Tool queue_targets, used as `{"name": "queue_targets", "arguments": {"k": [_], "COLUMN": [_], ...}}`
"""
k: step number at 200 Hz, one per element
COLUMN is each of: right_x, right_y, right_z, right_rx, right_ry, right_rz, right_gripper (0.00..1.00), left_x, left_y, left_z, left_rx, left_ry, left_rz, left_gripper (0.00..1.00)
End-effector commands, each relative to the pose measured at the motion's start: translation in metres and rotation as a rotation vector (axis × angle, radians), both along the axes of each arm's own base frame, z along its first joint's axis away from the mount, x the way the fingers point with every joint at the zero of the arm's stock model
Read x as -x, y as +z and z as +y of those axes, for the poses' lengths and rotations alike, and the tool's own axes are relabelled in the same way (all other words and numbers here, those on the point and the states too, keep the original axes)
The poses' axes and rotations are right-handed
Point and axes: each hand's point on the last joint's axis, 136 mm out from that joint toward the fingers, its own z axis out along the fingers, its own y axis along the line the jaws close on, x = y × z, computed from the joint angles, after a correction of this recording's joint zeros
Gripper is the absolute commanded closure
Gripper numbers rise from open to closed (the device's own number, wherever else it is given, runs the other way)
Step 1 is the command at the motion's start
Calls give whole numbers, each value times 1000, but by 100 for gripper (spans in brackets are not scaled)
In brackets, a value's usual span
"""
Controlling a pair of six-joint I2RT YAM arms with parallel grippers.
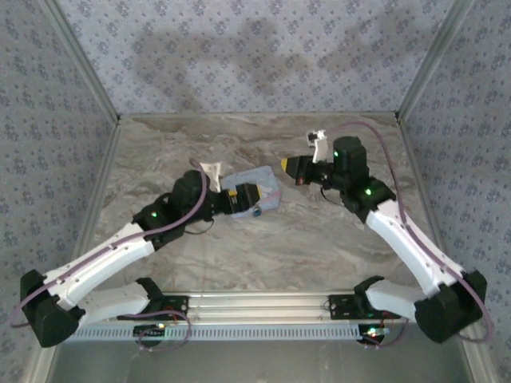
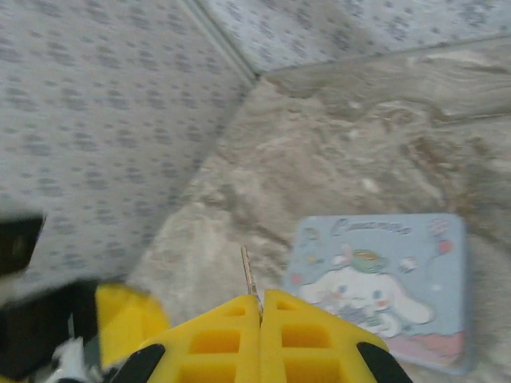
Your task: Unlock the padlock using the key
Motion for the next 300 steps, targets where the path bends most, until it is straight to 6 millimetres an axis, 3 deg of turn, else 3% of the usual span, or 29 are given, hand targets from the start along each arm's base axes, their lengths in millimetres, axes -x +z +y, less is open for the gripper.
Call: {"name": "queue_targets", "arguments": {"k": [1, 9, 13, 27, 55, 82, 128, 169, 219, 300], "right_x": [-34, -47, -56, -79, -123, -156, -193, -202, -185, -165], "right_y": [-29, -40, -32, -43, -72, -99, -147, -177, -194, -212], "right_z": [-4, 1, 4, 14, 28, 39, 45, 53, 60, 68], "right_rx": [155, 178, 175, 195, 256, 316, 374, 421, 464, 531], "right_ry": [-24, -22, -26, -12, -11, -14, -43, -29, 14, 54], "right_rz": [3, 20, 1, 12, 52, 91, 165, 215, 235, 240], "right_gripper": [100, 100, 100, 100, 100, 100, 100, 100, 100, 100], "left_x": [5, 6, 6, 6, 0, -13, -37, -52, -65, -56], "left_y": [-47, -62, -68, -90, -117, -131, -140, -149, -150, -179], "left_z": [8, 8, 8, 6, -3, -4, -6, -6, 6, -21], "left_rx": [-86, -111, -124, -162, -173, -186, -202, -201, -212, -197], "left_ry": [34, 35, 38, 40, 48, 77, 107, 108, 119, 36], "left_rz": [58, 77, 85, 109, 74, 1, -76, -59, -48, -29], "left_gripper": [2, 2, 2, 2, 2, 2, 2, 2, 2, 2]}}
